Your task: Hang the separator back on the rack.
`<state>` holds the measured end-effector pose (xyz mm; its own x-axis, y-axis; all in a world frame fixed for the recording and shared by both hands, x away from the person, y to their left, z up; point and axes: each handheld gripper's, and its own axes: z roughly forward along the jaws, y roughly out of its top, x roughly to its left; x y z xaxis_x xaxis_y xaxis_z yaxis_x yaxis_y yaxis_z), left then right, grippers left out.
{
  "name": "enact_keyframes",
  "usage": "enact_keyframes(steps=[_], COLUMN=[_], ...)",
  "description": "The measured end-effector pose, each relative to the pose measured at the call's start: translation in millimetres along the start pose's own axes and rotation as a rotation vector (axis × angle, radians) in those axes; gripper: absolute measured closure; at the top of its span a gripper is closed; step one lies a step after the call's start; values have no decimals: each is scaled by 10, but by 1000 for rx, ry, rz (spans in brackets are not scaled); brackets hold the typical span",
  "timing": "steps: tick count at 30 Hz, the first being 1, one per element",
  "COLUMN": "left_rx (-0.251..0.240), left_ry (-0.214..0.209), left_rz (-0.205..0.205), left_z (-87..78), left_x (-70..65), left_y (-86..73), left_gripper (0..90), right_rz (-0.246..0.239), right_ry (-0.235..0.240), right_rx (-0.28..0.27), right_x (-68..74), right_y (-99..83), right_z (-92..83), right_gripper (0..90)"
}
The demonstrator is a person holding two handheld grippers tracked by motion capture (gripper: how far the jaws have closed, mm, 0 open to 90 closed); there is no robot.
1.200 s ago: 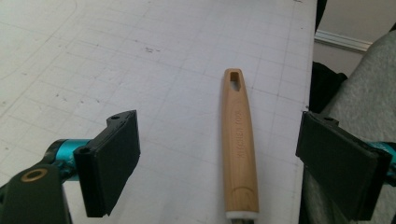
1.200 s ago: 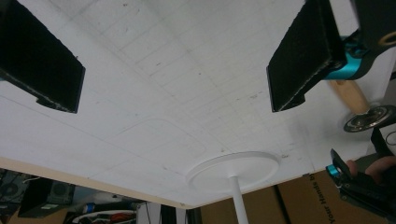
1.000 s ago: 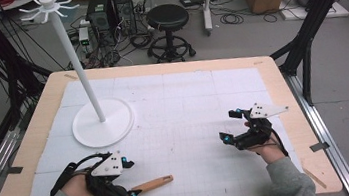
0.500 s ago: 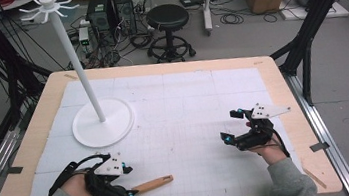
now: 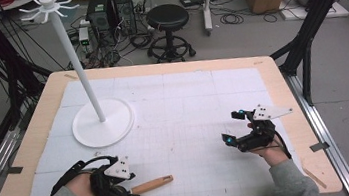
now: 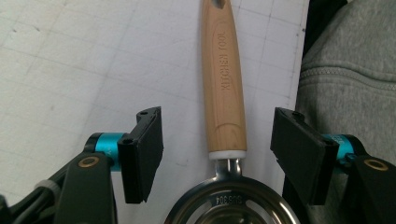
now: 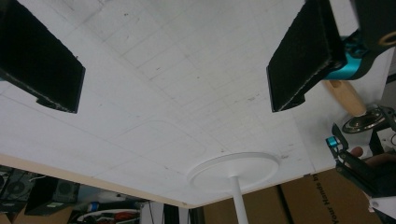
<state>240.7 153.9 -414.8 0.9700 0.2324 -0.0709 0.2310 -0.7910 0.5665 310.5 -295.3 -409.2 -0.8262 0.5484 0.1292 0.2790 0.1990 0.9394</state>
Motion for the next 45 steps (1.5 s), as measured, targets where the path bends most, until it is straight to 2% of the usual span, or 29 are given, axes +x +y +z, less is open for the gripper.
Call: enact_keyframes(steps=[8, 15, 19, 26, 32, 39, 45], left_rx=[47, 90, 102, 132, 178, 216, 241], left_ry=[17, 27, 34, 45, 44, 50, 48], left_rz=[-1, 18, 46, 56, 69, 71, 57], left_z=[5, 27, 23, 47, 70, 83, 100], left_x=[-11, -47, -81, -113, -122, -128, -130], left_y=[6, 6, 11, 27, 76, 120, 158], left_gripper=[373, 438, 478, 513, 533, 541, 562], right_rz=[-8, 1, 2, 3, 3, 8, 2], right_ry=[2, 0, -6, -10, -9, -6, -5], right_rx=[3, 4, 6, 3, 4, 2, 1], right_x=[3, -2, -5, -12, -18, -13, -14], right_y=[-1, -2, -3, -2, -2, 3, 4], right_z=[8, 5, 6, 1, 6, -2, 3], right_gripper=[34, 34, 34, 34, 34, 35, 34])
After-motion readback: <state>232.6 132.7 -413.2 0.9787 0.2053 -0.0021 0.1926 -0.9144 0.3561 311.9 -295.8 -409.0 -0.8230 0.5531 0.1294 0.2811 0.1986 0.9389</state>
